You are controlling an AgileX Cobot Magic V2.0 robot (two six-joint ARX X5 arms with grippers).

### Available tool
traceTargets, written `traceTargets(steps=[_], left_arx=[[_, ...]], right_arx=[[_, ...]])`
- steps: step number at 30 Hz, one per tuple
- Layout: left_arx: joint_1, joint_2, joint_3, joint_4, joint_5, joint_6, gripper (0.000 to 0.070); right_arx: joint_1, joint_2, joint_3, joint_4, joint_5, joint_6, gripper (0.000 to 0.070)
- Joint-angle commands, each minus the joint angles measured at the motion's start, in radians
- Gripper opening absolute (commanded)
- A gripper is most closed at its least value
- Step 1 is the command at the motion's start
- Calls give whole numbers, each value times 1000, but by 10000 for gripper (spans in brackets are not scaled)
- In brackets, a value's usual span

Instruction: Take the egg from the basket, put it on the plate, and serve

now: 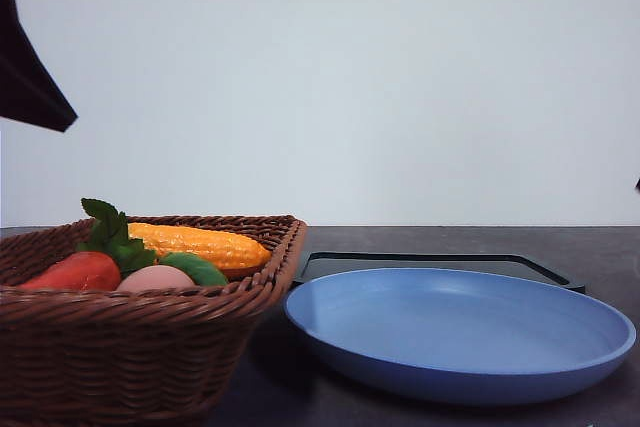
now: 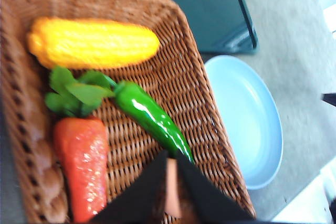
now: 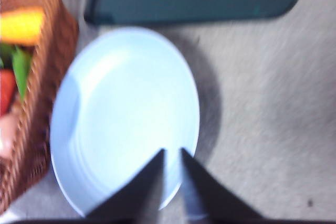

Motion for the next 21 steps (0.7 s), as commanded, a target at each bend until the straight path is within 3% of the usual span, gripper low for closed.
traceTargets(steps=[1,3,5,21], left_arx=[[-6,10,11,20,4,16,230],[-7,11,11,27,4,12,298],[-7,11,11,36,4,12,324],[-8,11,11,38,5,13,327]], right_arx=[[19,34,17,5,5,-18,218],[42,72,17,7,27,-17,222],[65,110,17,14,58,-17,222],[146,391,16,231,81,75,205]])
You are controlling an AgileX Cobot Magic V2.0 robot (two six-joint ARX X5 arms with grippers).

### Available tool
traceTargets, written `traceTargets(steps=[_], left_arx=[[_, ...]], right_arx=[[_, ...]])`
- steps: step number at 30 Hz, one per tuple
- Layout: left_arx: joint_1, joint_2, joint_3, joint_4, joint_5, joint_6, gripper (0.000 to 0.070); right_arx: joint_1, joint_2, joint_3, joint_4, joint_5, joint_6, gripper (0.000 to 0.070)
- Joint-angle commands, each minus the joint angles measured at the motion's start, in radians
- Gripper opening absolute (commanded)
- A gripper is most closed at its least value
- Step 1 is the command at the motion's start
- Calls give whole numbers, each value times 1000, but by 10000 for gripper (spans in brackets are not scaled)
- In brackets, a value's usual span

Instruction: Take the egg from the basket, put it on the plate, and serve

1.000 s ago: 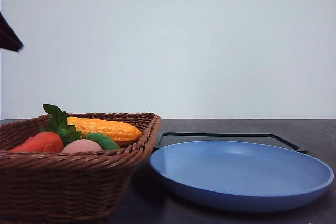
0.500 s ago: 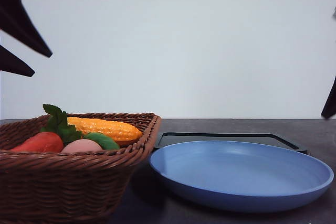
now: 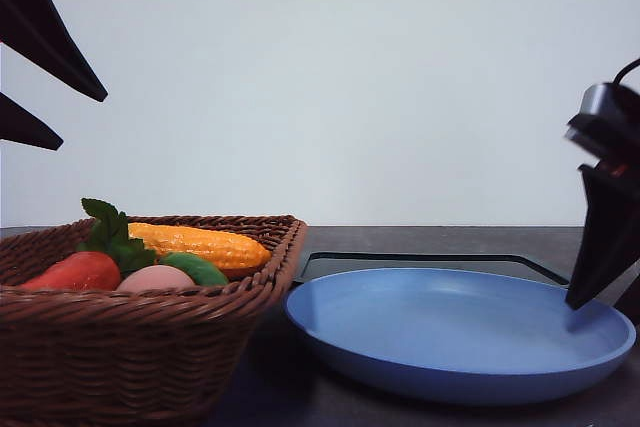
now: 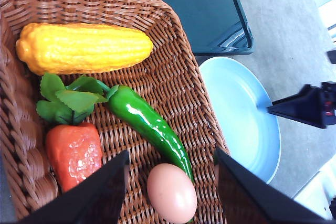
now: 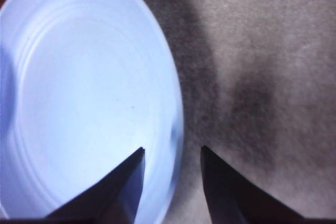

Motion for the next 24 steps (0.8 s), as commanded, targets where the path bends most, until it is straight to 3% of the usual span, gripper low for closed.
traceTargets(steps=[1,9,14,18,24], left_arx=[[-3,8,11,10,5,10,327],[-6,8,11,10,5,9,326],[-7,9,11,10,5,3,337],[-16,8,11,10,12,-41,435],[-70,9,18,-26,27,-53,456]], right_arx=[[10,26,16,17,1,28,194],[15,43,16,26,8,39,0],[14,10,16,10,8,45,0],[14,-65,16,-7,13,62,0],[14,-235,17,-42,128,91,0]])
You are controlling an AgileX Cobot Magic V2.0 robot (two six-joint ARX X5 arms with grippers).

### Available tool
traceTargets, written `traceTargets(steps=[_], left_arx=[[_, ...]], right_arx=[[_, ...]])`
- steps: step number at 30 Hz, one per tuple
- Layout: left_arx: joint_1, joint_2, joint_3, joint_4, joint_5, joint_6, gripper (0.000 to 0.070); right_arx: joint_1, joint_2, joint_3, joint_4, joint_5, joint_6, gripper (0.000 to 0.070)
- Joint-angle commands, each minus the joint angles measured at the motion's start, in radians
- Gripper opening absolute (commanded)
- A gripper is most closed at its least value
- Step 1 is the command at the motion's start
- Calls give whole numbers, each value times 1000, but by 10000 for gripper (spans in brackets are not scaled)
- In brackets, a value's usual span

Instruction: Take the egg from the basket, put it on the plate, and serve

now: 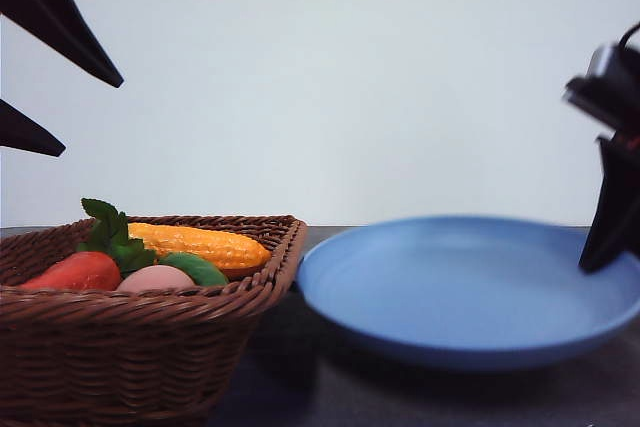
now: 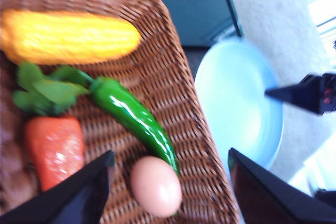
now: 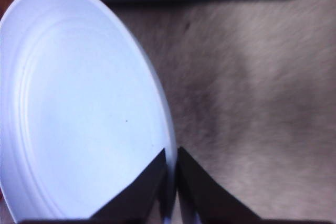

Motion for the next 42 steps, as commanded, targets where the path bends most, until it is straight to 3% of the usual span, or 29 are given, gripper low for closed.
traceTargets(steps=[1,5,12,15,28,36,42], left_arx=[[-29,9,21,-14,4,-10,456],[-104,10,43,-49,-39,-45,456],[-271,77,117,-117,-261,-56,456],[-315,137,137,-131,-313,-57,456],[-362,401,155,-111,-317,-84,455],[-362,473,155,-65,-316,-88,453],[-362,494,155,-68,-316,-87,398]], right_arx=[[2,-47,17,-4,40,20,0],[-11,-168,21,-37,119,23,0],[-37,-325,23,-44,164,44,0],[-42,-363,23,-45,176,44,0],[-43,-402,23,-56,175,44,0],[-43,-402,23,-56,175,44,0],[-43,-402,23,-56,175,44,0]])
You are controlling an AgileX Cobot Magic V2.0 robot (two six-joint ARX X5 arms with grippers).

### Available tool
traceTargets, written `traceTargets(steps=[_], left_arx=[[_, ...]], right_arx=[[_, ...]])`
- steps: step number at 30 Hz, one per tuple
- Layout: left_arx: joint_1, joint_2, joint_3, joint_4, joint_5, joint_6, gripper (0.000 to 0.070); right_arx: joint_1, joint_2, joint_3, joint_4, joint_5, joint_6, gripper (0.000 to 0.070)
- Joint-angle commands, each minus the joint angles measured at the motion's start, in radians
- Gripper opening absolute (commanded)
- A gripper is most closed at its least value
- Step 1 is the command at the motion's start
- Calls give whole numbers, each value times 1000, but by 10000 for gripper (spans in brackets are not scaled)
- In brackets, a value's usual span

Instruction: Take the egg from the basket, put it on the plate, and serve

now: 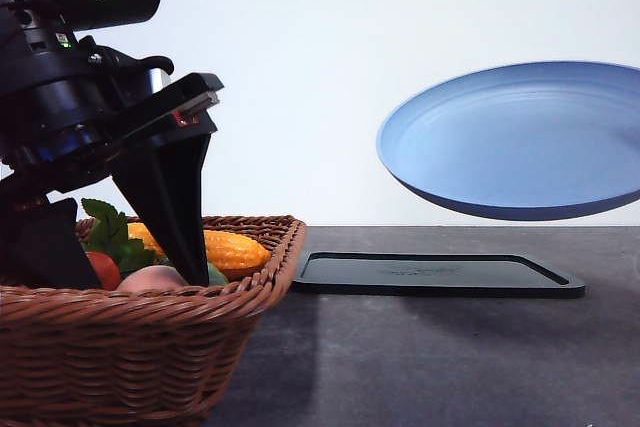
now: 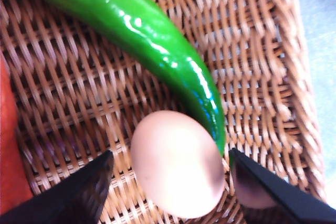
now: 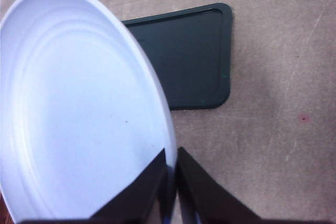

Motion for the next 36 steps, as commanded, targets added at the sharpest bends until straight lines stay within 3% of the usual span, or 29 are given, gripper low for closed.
traceTargets(steps=[1,11,25,29,36], left_arx=[[-9,18,16,0,-3,-5,386],[-9,18,16,-10,-4,41,209],[14,-84,73,-43,-35,116,182],[17,-149,162,-80,-33,127,182],[-29,-189,329,-83,41,131,183]], right_arx=[[0,2,23,13,-1,13,0],[0,2,23,14,0,14,0],[0,7,23,13,-11,39,0],[1,26,23,13,-85,70,0],[15,121,23,11,-326,140,0]])
